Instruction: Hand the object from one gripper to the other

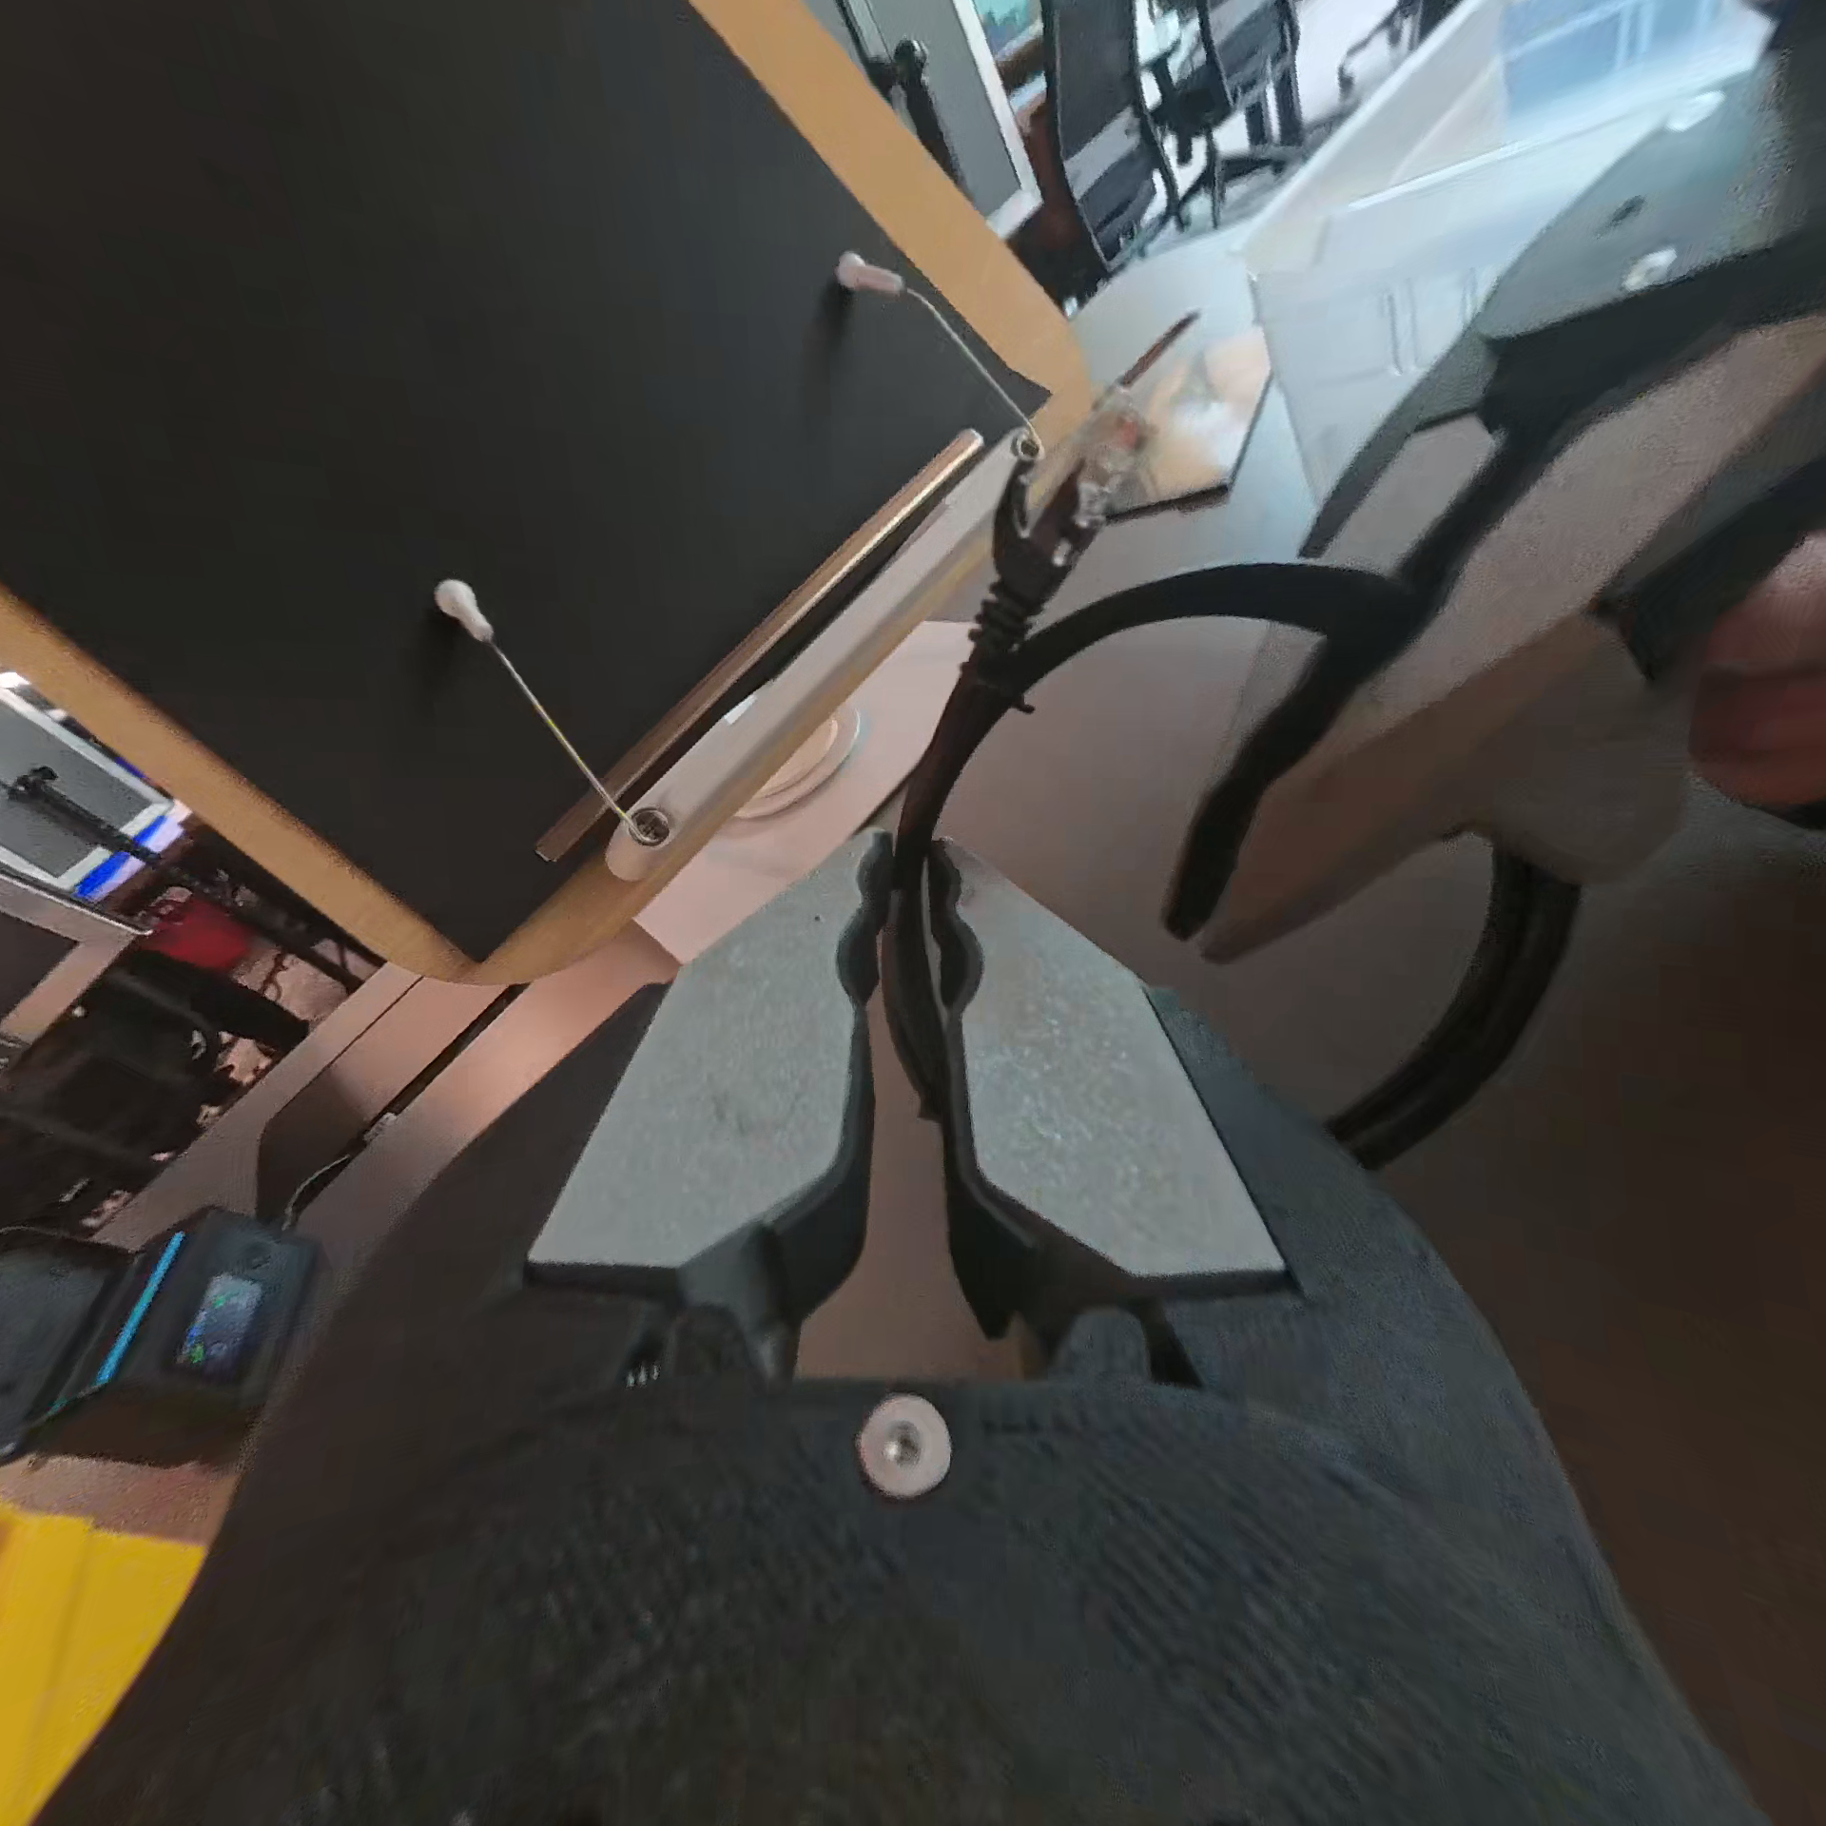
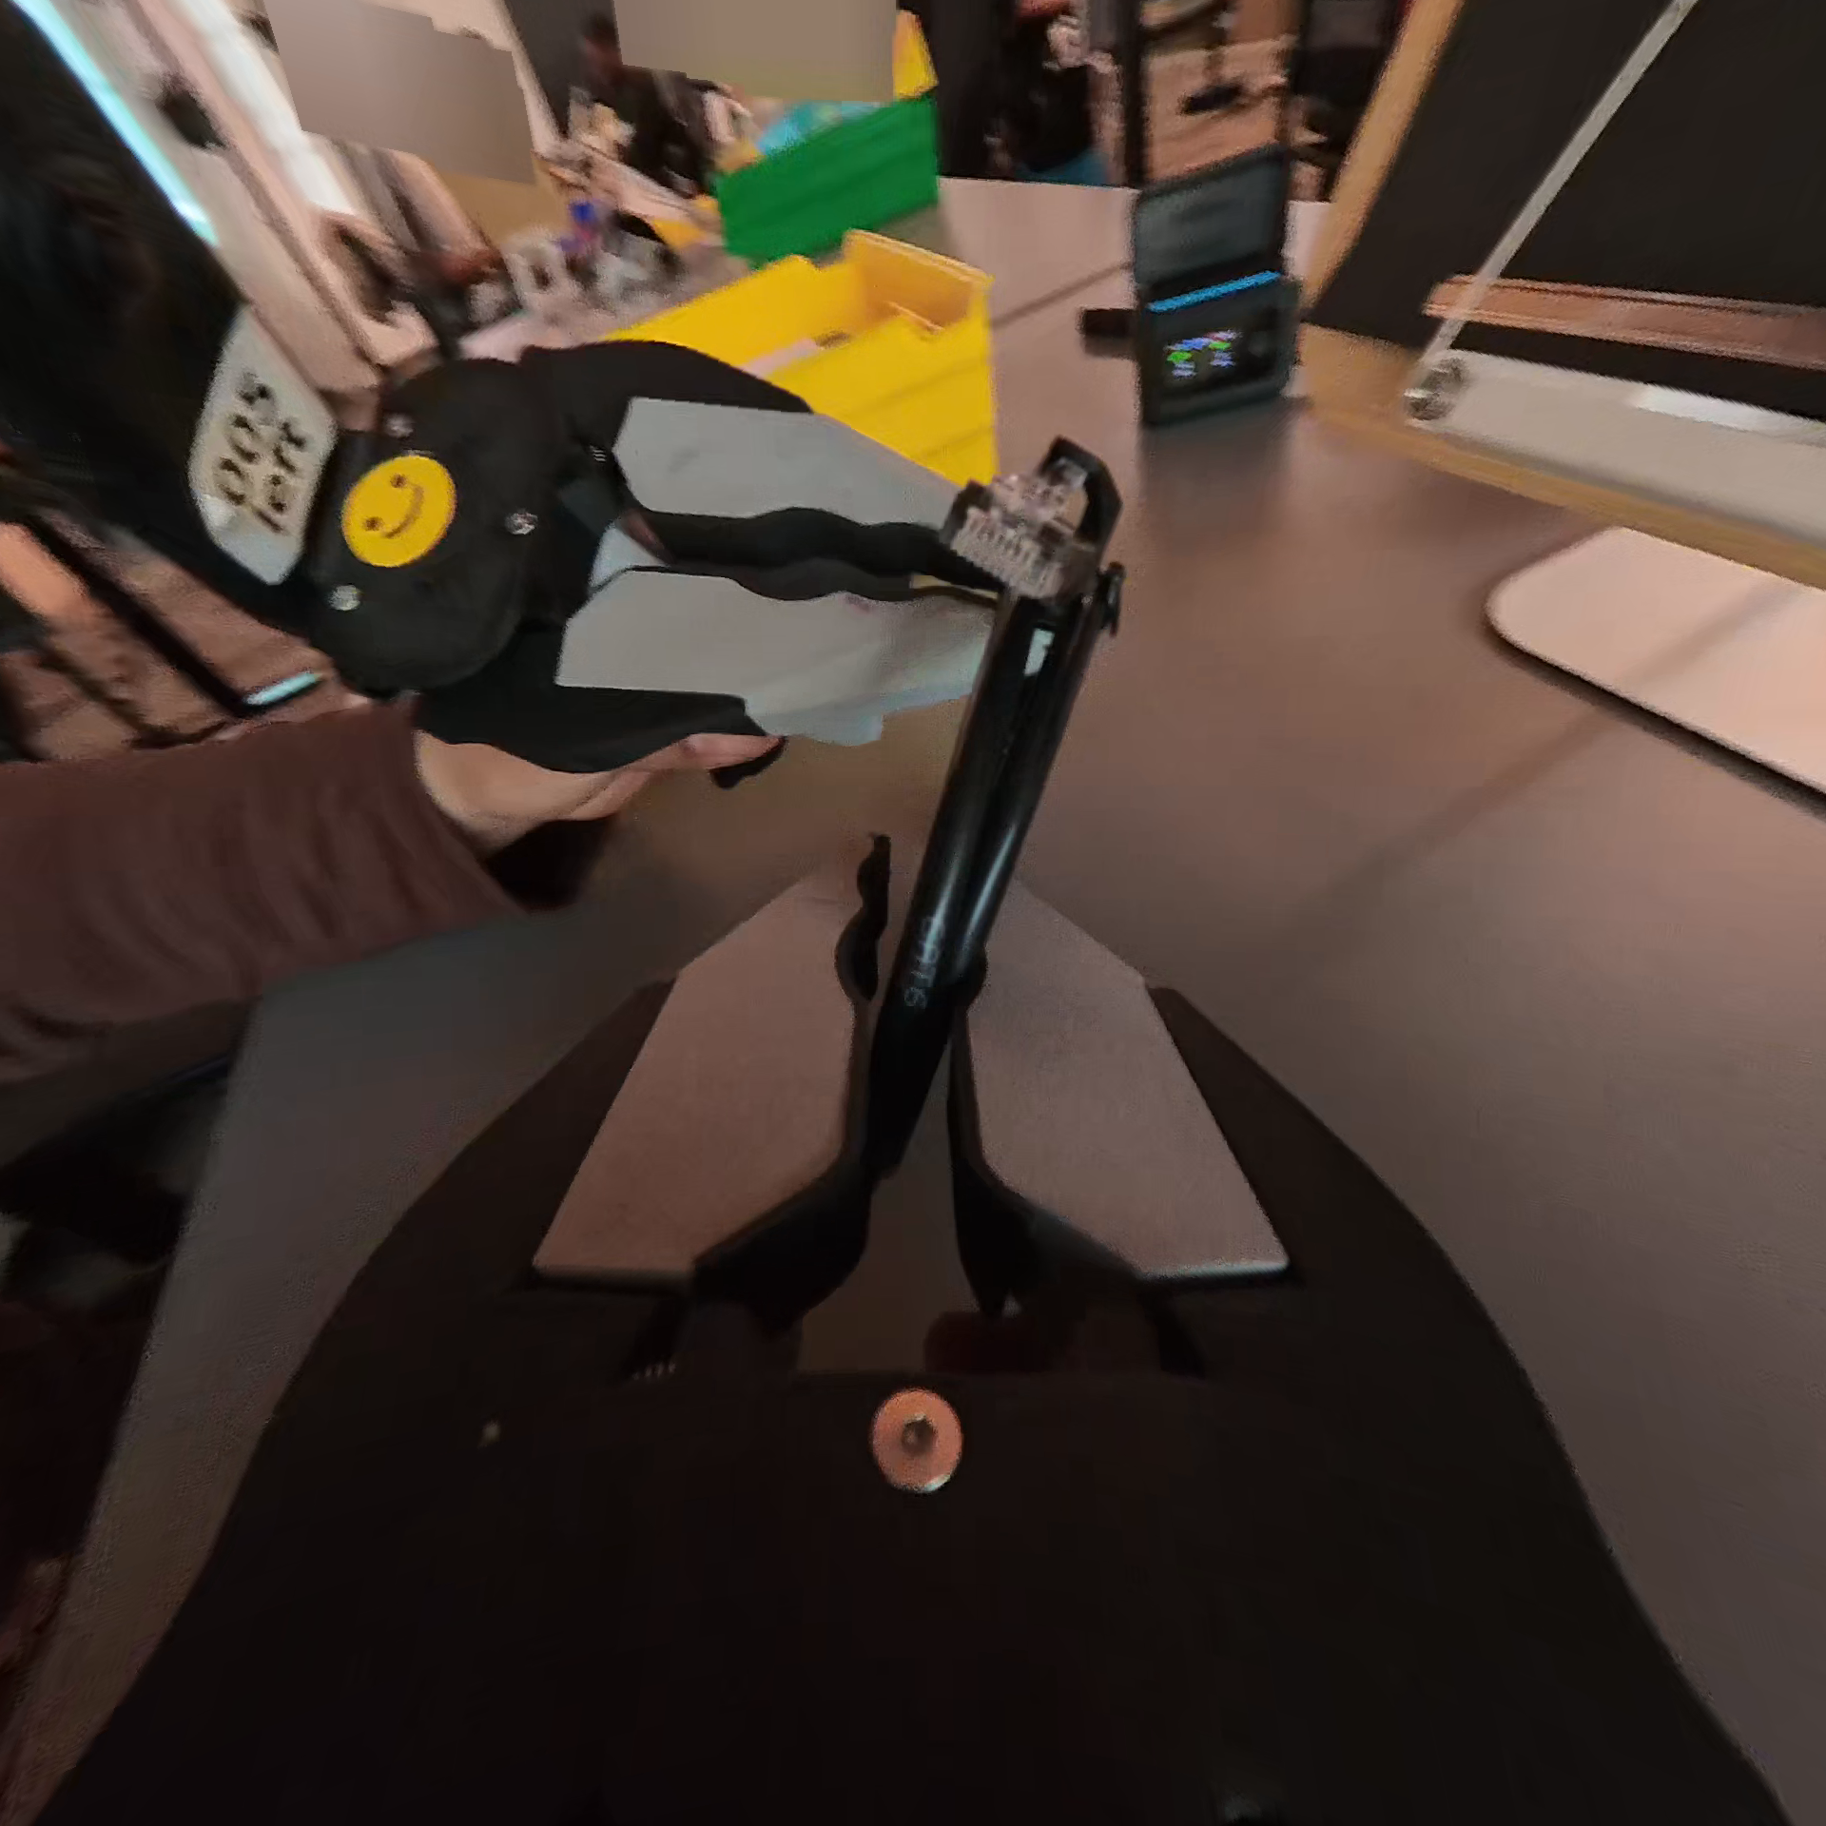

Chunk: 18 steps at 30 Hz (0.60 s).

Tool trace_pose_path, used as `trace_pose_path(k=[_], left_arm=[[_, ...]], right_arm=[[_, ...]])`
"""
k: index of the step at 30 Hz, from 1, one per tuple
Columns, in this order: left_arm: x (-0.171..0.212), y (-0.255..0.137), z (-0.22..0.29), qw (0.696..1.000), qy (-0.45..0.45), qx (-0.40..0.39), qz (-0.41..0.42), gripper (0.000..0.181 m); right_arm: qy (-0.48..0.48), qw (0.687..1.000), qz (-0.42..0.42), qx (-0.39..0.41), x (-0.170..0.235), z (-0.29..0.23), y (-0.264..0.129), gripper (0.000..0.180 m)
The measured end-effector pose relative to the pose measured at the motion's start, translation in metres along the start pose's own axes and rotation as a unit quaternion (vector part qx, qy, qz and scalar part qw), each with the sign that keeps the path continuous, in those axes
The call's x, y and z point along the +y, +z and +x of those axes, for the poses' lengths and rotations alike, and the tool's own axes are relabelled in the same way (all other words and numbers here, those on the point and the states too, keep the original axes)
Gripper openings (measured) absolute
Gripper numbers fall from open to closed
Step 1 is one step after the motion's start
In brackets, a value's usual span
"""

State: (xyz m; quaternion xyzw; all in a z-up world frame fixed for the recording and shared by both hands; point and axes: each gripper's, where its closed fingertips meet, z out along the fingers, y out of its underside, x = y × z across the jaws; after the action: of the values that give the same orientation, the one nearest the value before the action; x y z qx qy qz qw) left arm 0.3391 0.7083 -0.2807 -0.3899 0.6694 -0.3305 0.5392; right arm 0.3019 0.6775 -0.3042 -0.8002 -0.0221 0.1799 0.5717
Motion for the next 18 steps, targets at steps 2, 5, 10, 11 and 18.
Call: trace_pose_path(k=[2,5,10,11,18], left_arm=[[0.003,0.006,0.0,1.0,-0.025,0.008,0.004,0.004],[0.011,0.004,0.002,0.999,-0.023,0.019,-0.015,0.004],[0.009,0.0,-0.003,1.0,0.002,-0.016,-0.013,0.003],[0.009,0.0,-0.003,1.0,-0.002,-0.018,-0.009,0.003],[0.003,-0.006,-0.003,0.998,-0.059,0.004,0.011,0.006]], right_arm=[[0.005,0.999,-0.005,0.036,0.002,0.012,0.001,0.005],[0.009,0.994,-0.032,0.106,0.012,0.036,0.0,0.006],[-0.042,0.988,-0.027,0.149,0.006,0.046,0.0,0.003],[-0.05,0.987,-0.021,0.152,0.004,0.046,-0.001,0.001],[-0.082,0.983,0.018,0.164,-0.008,0.044,-0.005,0.0]])
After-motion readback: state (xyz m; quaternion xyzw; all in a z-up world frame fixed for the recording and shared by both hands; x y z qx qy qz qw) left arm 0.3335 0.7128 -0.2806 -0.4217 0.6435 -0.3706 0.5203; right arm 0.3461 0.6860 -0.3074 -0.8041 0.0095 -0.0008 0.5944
